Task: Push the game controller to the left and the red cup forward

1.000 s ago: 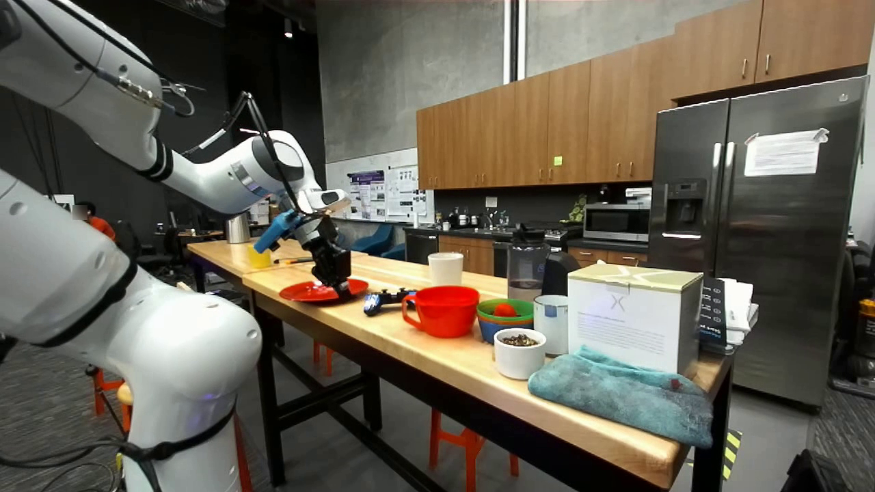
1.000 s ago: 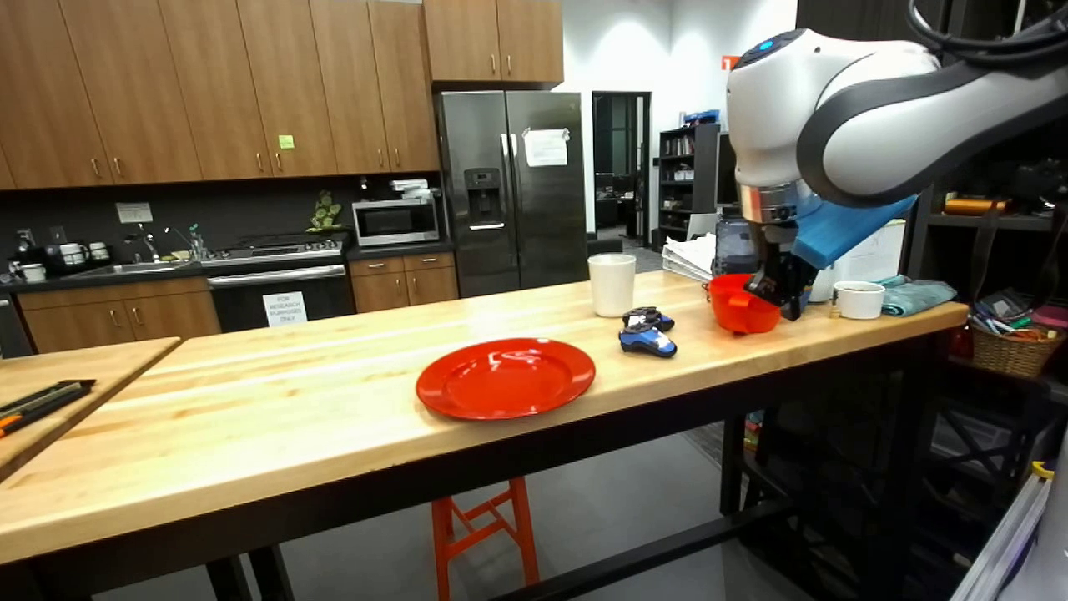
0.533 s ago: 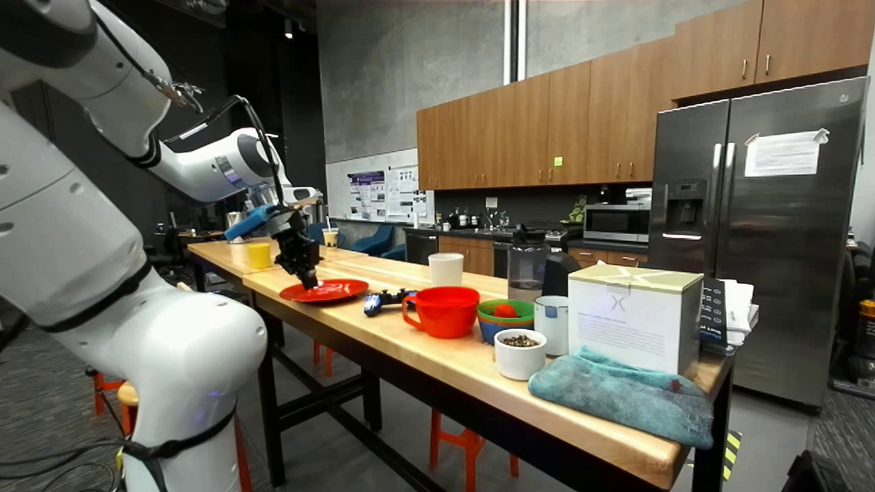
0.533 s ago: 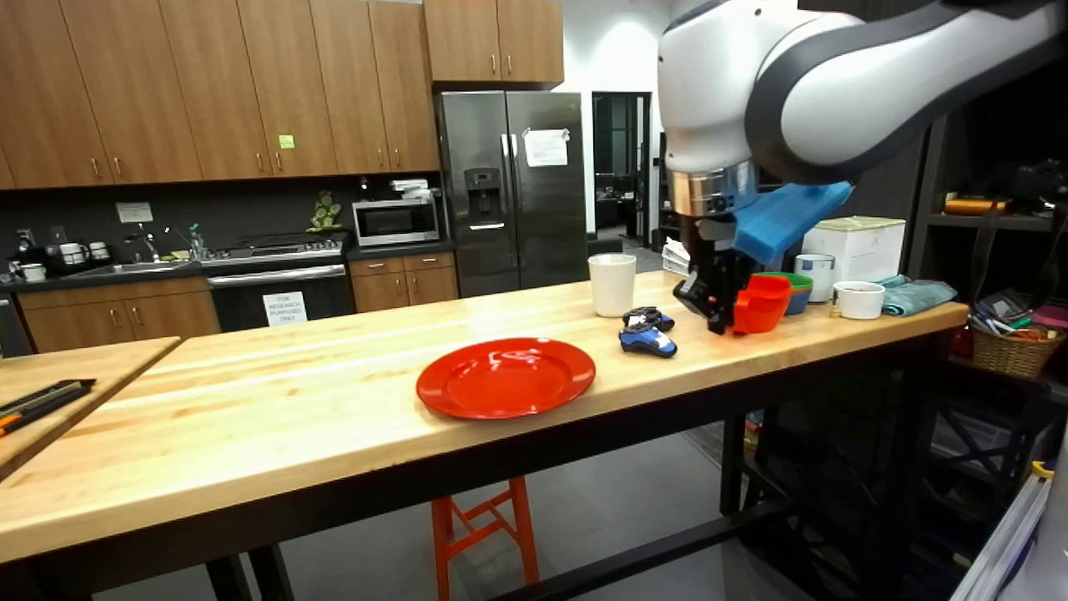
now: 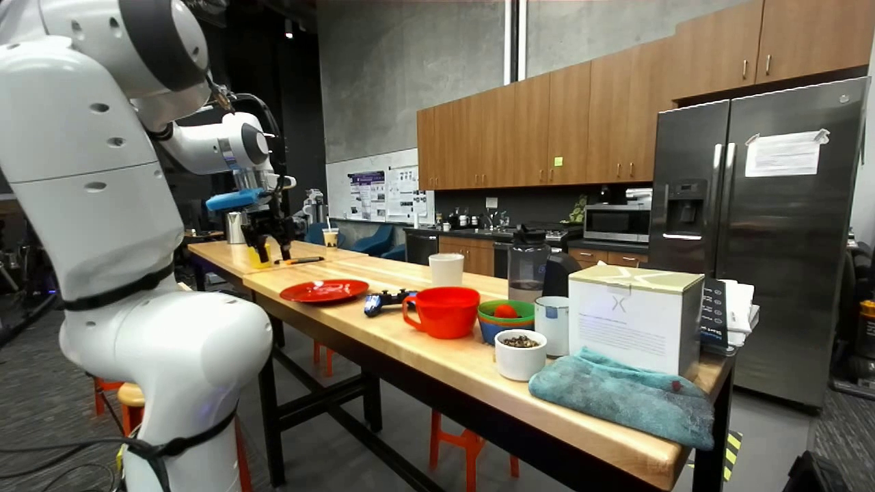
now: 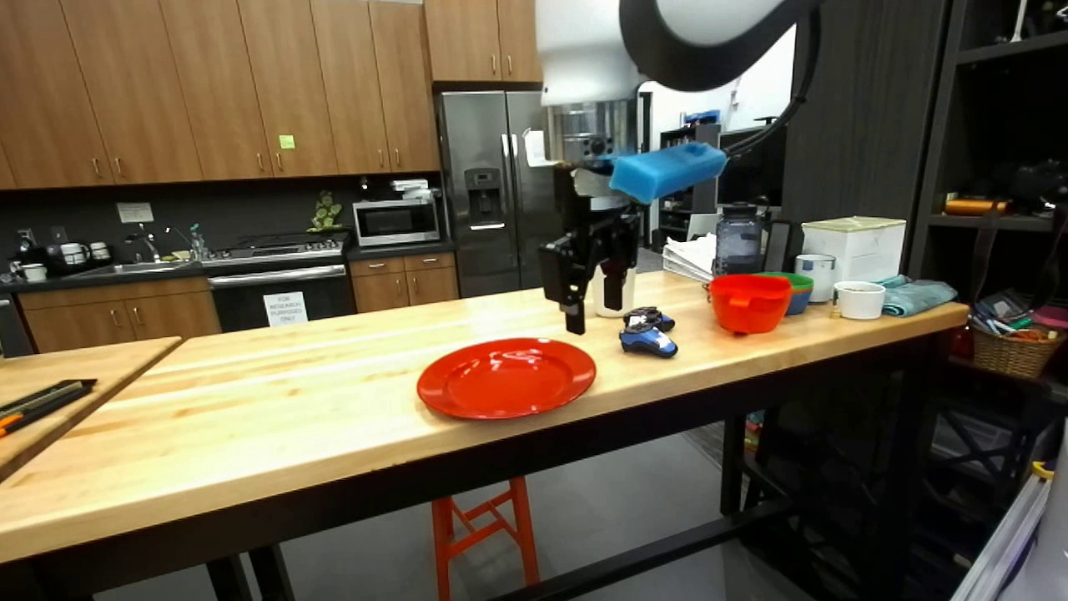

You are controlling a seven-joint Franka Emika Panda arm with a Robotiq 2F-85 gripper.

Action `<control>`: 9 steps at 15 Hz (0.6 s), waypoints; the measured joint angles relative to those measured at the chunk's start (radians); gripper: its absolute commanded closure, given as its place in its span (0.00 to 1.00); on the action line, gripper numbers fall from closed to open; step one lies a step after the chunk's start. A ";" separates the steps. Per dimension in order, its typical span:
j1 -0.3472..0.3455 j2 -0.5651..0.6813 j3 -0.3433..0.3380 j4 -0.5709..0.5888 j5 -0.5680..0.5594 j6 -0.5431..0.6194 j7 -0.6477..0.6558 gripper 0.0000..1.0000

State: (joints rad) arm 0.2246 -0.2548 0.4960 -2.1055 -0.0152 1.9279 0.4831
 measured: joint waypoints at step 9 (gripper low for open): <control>0.009 0.075 -0.006 0.064 0.000 0.000 -0.026 0.09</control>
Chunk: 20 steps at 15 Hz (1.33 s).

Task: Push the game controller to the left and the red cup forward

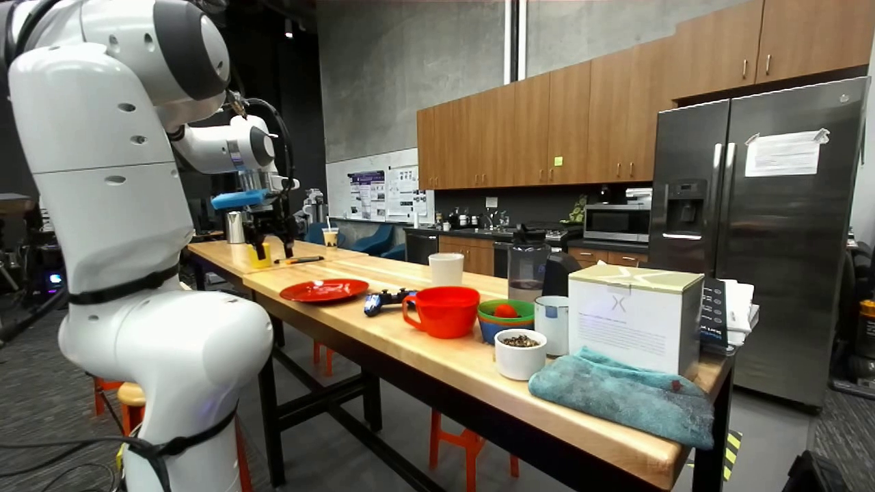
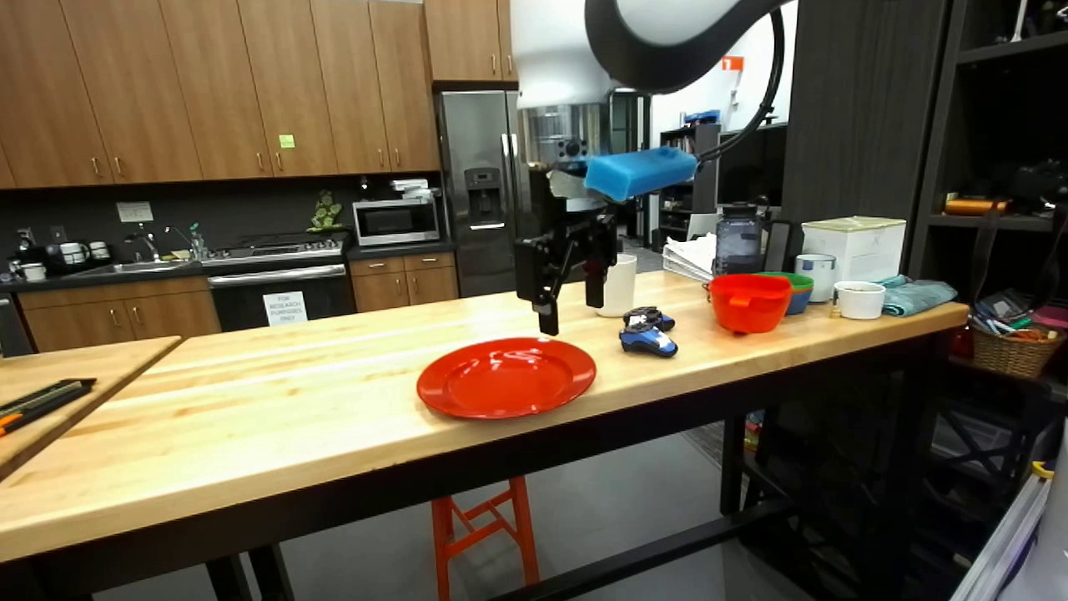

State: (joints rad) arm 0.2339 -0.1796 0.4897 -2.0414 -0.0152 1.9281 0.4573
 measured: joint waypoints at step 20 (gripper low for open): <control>0.026 0.004 -0.090 -0.181 -0.101 -0.181 0.291 0.00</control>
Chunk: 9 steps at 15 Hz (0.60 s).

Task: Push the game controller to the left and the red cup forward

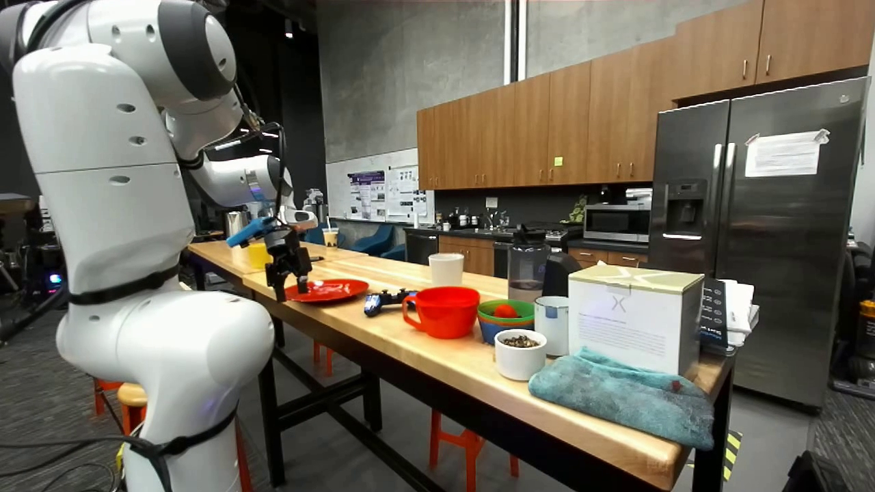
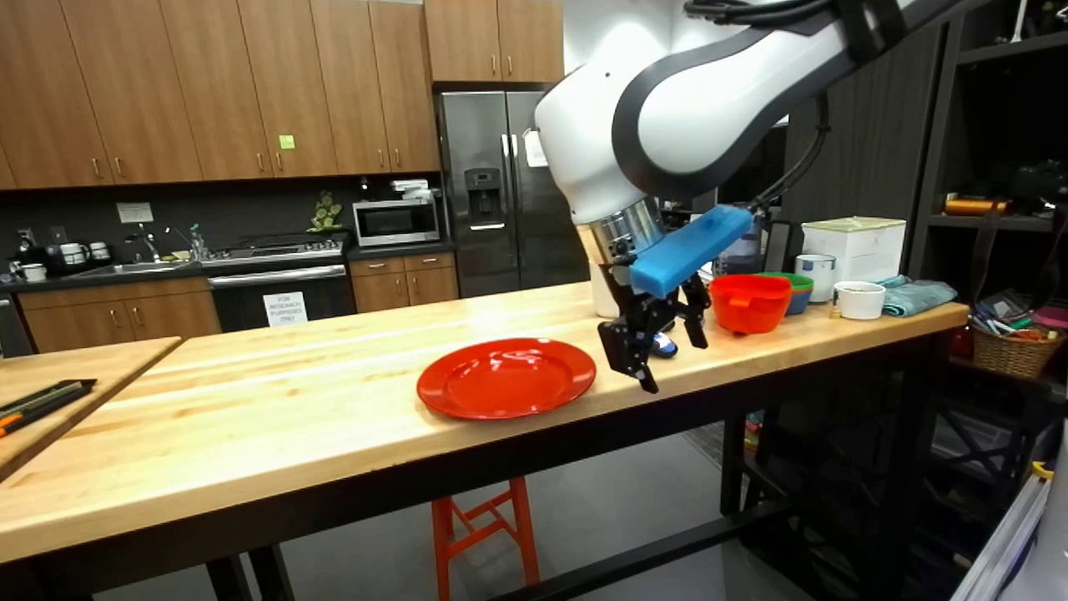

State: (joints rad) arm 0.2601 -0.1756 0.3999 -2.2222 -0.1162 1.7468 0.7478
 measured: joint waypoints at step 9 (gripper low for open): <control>-0.017 -0.237 -0.026 -0.217 -0.038 -0.250 0.197 0.00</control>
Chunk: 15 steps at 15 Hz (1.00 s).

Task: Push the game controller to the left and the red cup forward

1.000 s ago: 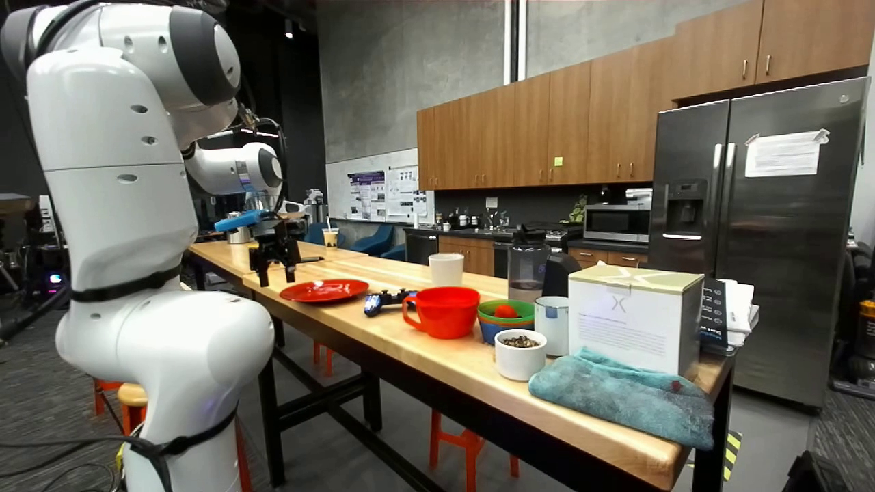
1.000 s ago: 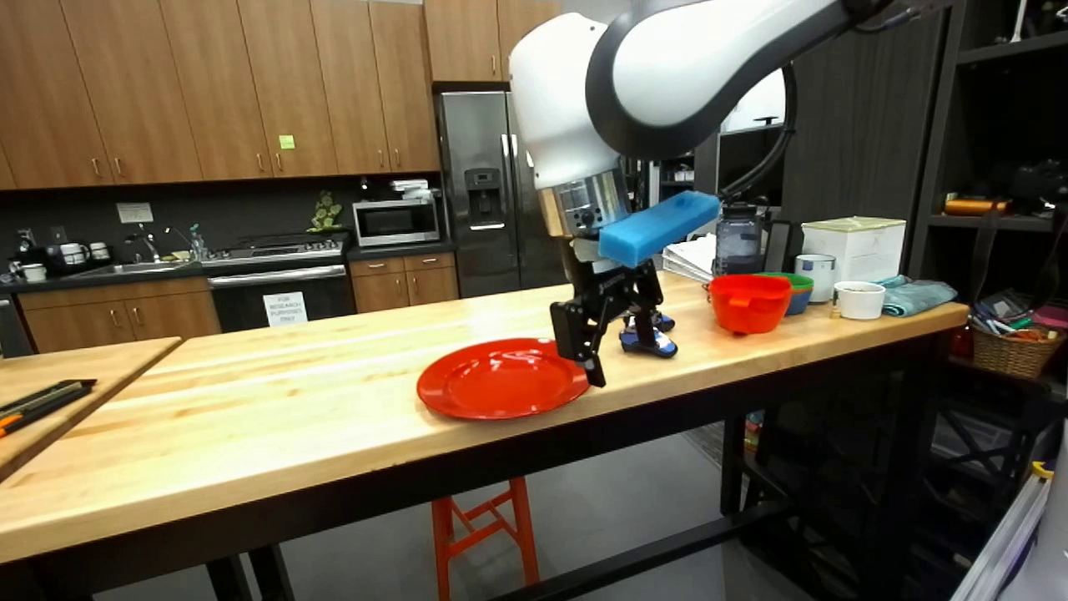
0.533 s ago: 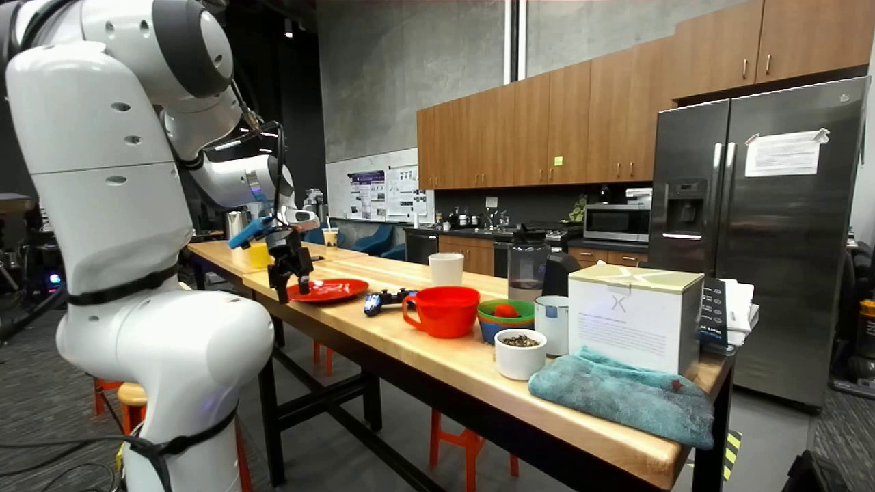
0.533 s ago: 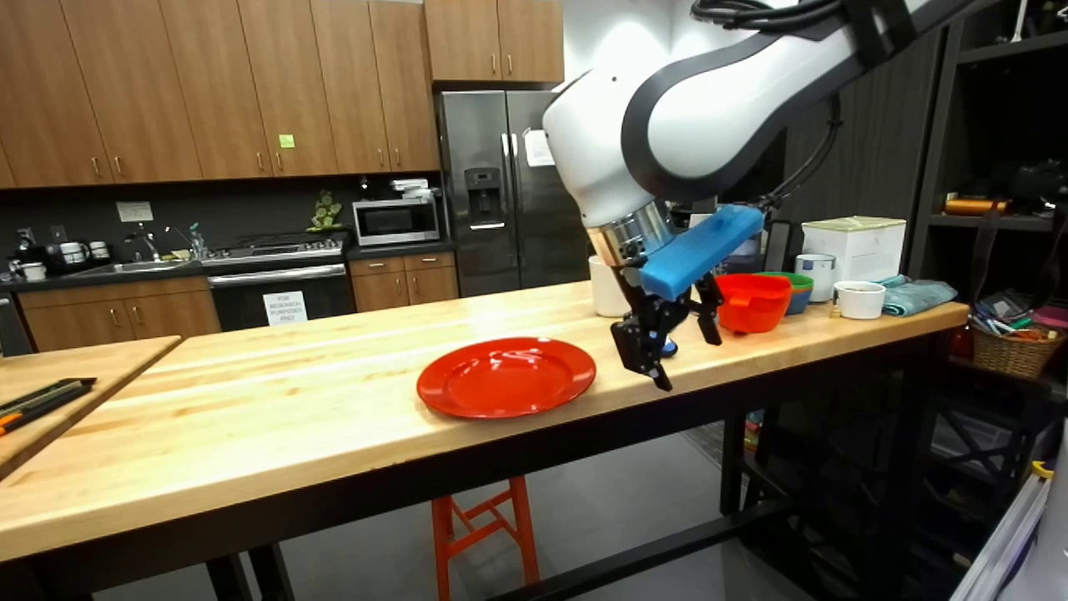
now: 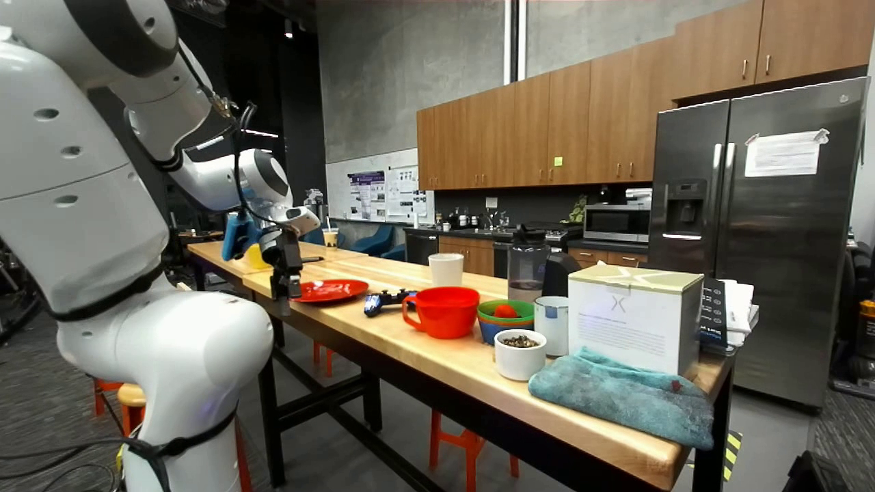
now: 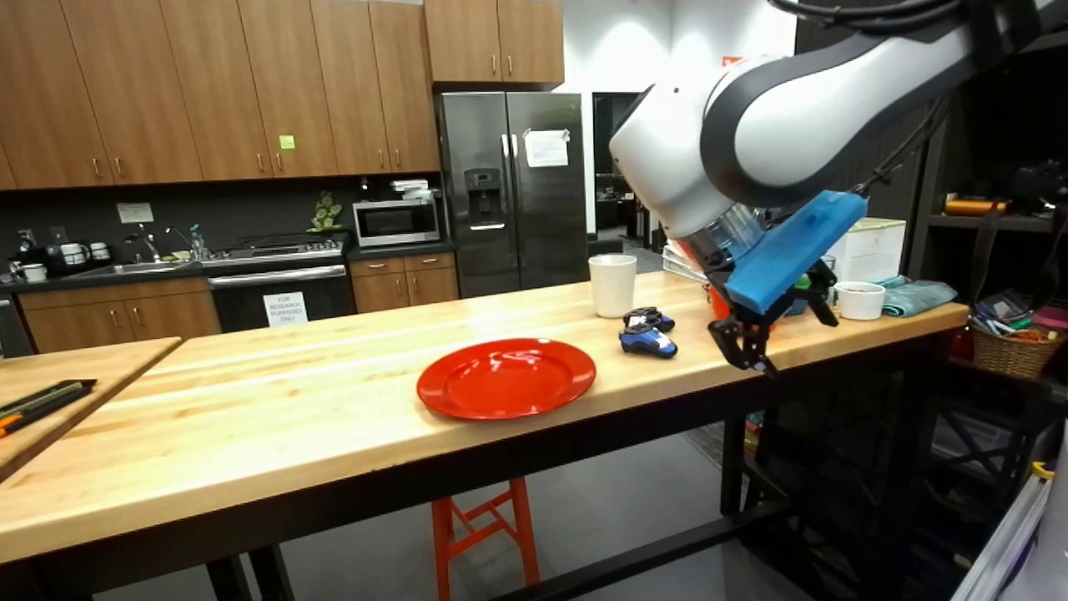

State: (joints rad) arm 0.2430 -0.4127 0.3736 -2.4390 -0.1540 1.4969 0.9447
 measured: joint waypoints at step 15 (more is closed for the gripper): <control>0.000 -0.184 0.014 -0.132 0.000 -0.175 0.078 0.00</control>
State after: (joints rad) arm 0.2431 -0.5969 0.3875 -2.5715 -0.1543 1.3221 1.0225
